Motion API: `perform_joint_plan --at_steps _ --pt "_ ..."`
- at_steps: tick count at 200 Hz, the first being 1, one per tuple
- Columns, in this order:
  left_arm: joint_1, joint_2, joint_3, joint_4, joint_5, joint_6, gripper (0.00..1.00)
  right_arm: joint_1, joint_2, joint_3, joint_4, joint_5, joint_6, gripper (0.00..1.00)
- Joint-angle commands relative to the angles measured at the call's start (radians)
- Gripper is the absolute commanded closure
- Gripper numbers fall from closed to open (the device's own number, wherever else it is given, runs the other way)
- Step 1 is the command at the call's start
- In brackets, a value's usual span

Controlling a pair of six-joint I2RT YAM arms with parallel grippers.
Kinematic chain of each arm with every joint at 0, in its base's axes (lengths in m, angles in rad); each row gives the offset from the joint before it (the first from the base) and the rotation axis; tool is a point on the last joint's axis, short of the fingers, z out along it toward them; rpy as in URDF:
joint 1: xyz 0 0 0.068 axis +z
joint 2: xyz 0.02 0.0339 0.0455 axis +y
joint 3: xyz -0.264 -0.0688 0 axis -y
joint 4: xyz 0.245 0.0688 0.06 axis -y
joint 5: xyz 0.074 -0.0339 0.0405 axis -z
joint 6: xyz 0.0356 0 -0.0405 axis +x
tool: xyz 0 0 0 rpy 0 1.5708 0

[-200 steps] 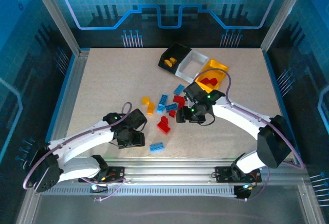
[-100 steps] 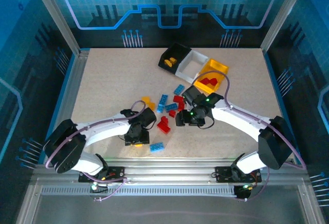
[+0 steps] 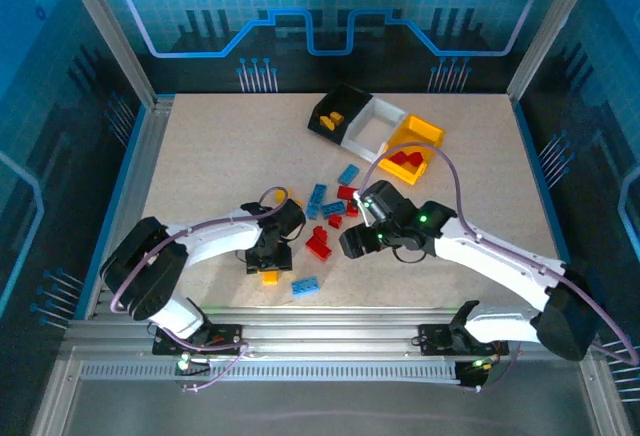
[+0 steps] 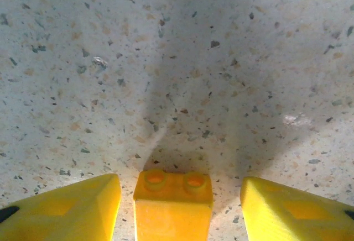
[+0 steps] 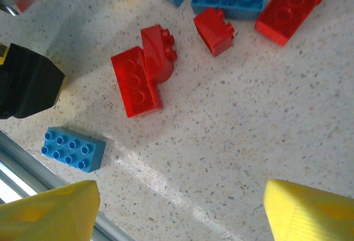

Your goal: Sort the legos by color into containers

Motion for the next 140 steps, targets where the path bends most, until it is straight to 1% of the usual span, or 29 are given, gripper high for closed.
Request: perform_joint_plan --at_steps 1,35,55,96,140 --pt "0.006 0.034 0.023 0.005 0.000 0.031 0.43 -0.002 -0.007 -0.017 0.035 0.037 -0.041 0.20" --pt "0.005 0.039 -0.020 0.029 0.030 0.012 0.47 -0.004 0.054 0.008 0.007 0.013 -0.019 0.20" --pt "0.004 0.018 -0.054 0.039 0.031 0.010 0.52 -0.005 0.074 0.018 0.007 0.012 -0.007 0.20" --pt "0.004 0.017 -0.043 0.025 0.036 0.023 0.61 -0.009 0.094 0.025 0.006 0.019 0.002 0.20" --pt "0.030 0.031 0.031 0.009 0.056 0.067 0.62 -0.024 0.091 0.031 0.001 0.026 0.021 0.20"
